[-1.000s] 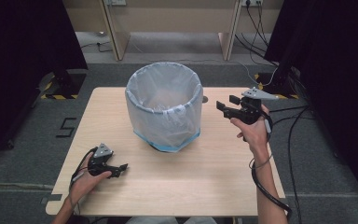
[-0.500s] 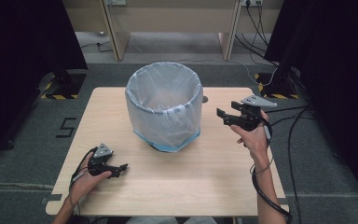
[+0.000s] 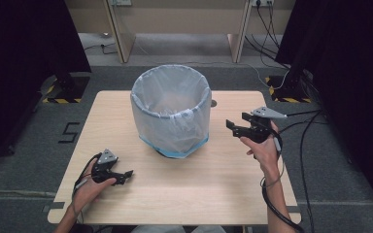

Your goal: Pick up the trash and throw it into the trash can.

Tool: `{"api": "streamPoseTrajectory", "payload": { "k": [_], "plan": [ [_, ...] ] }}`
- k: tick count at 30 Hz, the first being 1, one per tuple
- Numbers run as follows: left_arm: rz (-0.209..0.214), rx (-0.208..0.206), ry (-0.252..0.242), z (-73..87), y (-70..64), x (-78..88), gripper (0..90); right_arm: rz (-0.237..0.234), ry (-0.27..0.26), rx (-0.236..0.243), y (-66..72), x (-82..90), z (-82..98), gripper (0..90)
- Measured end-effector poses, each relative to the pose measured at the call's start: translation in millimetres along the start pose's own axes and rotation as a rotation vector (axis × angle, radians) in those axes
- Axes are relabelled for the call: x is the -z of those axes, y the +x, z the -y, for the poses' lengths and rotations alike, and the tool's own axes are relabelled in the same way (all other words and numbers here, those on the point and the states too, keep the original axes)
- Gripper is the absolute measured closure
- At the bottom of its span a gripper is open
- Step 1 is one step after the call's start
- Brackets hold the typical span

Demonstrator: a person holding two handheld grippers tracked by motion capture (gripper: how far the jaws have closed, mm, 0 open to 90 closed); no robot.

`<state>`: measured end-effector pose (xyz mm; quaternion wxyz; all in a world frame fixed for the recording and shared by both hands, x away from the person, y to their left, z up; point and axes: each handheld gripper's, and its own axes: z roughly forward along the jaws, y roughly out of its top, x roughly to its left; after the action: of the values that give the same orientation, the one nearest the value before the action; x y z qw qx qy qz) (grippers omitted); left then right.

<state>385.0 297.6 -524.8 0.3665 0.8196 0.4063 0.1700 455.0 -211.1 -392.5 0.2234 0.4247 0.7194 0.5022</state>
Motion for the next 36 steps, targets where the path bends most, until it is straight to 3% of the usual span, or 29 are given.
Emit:
{"api": "streamPoseTrajectory", "payload": {
  "k": [18,36],
  "plan": [
    [0.0,0.0,-0.001,0.0,0.0,0.0,10.0,0.006,0.028,-0.023,-2.9,-0.8,31.0,23.5],
    [-0.002,-0.001,0.0,0.0,-0.1,-0.1,10.0,0.012,0.088,-0.013,0.7,-3.3,64.8,23.4]
  ]
}}
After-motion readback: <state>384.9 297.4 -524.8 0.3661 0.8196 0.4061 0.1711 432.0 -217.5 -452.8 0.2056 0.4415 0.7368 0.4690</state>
